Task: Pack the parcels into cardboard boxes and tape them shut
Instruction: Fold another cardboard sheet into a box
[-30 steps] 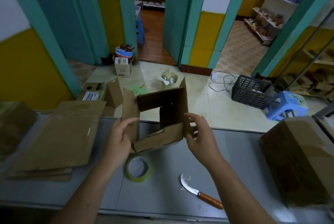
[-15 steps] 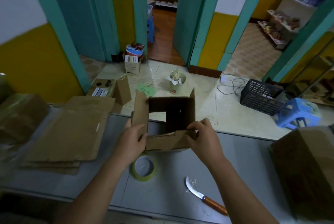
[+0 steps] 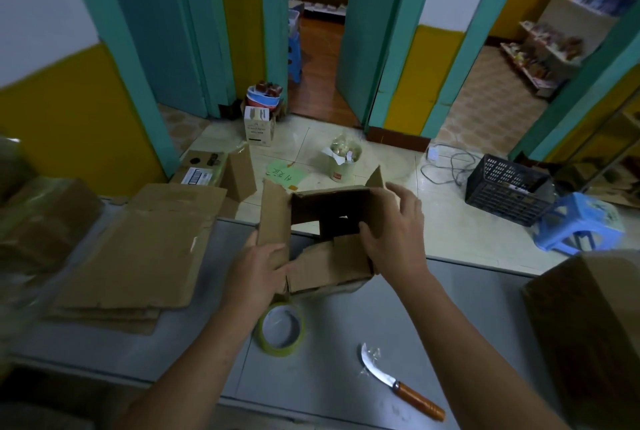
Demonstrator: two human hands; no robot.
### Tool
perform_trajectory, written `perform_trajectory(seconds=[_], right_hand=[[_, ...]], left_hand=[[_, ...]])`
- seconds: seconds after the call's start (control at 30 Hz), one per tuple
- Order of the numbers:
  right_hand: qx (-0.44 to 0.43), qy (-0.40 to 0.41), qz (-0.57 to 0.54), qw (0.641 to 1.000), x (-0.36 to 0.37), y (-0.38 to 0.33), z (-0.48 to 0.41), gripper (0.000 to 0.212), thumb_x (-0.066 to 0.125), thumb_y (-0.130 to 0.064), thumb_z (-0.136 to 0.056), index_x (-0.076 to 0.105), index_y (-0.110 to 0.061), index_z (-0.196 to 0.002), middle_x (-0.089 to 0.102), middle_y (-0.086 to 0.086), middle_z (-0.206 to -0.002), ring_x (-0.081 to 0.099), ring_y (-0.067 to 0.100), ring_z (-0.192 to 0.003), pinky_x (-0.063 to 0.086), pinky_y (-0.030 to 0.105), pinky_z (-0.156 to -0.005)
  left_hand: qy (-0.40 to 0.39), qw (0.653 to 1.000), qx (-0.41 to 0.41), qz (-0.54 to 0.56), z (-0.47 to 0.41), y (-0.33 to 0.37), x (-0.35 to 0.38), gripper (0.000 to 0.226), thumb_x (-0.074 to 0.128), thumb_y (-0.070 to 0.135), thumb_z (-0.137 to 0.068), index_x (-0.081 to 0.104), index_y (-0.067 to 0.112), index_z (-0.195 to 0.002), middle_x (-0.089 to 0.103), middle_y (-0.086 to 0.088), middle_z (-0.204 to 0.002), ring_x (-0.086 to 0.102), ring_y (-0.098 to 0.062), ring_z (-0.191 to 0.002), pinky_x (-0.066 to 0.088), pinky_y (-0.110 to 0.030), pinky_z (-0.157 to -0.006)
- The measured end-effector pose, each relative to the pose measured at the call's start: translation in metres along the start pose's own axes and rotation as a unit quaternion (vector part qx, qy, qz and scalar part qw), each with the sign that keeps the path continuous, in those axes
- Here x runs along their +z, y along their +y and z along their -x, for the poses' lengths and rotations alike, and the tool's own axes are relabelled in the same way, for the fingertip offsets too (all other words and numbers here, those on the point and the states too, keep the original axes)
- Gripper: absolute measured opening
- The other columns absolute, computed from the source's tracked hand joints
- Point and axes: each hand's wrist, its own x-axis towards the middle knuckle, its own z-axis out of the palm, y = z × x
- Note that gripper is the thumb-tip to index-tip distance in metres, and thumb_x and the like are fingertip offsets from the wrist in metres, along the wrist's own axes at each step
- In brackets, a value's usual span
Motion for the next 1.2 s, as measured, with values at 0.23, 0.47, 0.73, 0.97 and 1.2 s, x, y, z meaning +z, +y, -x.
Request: perform_trajectory(seconds=[0.23,0.47,0.73,0.97,1.2], right_hand=[[-0.049,-0.284,0.171,0.942,0.023,-0.021,-0.033,0.052,0.053,-0.039,-0.103,0.041,-0.025,-0.152,0.066,-0.001,-0.132,0.06,0.019,-0.127,0.0,0.051,-0.129],[-0.072,-0.288,0.215,0.93,0.047,-0.002,-0.023,0.049,0.043,-0.031,-0.105,0.04,-0.019,-0.153,0.062,0.008,-0.136,0.05,0.035,-0.13,0.023,0.048,-0.124],[-0.119,-0.298,0.224,0.92,0.044,-0.013,-0.034,0.044,0.052,-0.033,-0.099,0.055,-0.03,-0.143,0.059,0.005,-0.14,0.045,0.032,-0.131,0.03,0.048,-0.112],[0.206,-0.151,-0.188,0.948,0.018,0.009,-0.031,0.054,0.048,-0.032,-0.109,0.034,-0.02,-0.159,0.044,0.006,-0.16,0.039,0.027,-0.147,0.035,0.044,-0.117],[0.157,-0.278,-0.096,0.943,0.062,0.005,0.009,0.034,0.05,-0.037,-0.107,0.062,-0.03,-0.138,0.04,0.002,-0.155,0.032,0.034,-0.145,0.031,0.041,-0.116]], left_hand=[[0.012,1.0,-0.009,0.014,0.003,-0.005,0.001,0.049,0.086,0.038,-0.087,0.074,0.017,-0.13,0.043,-0.011,-0.16,0.06,-0.029,-0.126,0.046,-0.027,-0.092],[0.0,1.0,0.028,0.004,0.001,-0.002,-0.001,0.055,0.078,0.033,-0.094,0.058,0.025,-0.144,0.039,0.0,-0.154,0.06,-0.024,-0.121,0.052,-0.034,-0.09],[-0.057,0.994,0.075,-0.051,-0.024,0.024,0.007,0.1,0.059,-0.016,-0.092,0.011,0.028,-0.168,-0.005,0.002,-0.174,0.038,-0.031,-0.151,0.051,-0.038,-0.106],[-0.109,0.99,0.082,-0.021,-0.039,0.046,0.03,0.114,0.061,0.002,-0.097,-0.025,0.046,-0.159,-0.02,-0.001,-0.174,0.027,-0.042,-0.155,0.047,-0.052,-0.11],[-0.035,0.998,0.023,0.047,-0.045,0.024,0.05,0.053,0.044,0.039,-0.109,0.035,0.026,-0.16,0.032,-0.002,-0.164,0.033,-0.026,-0.152,0.035,-0.042,-0.119]])
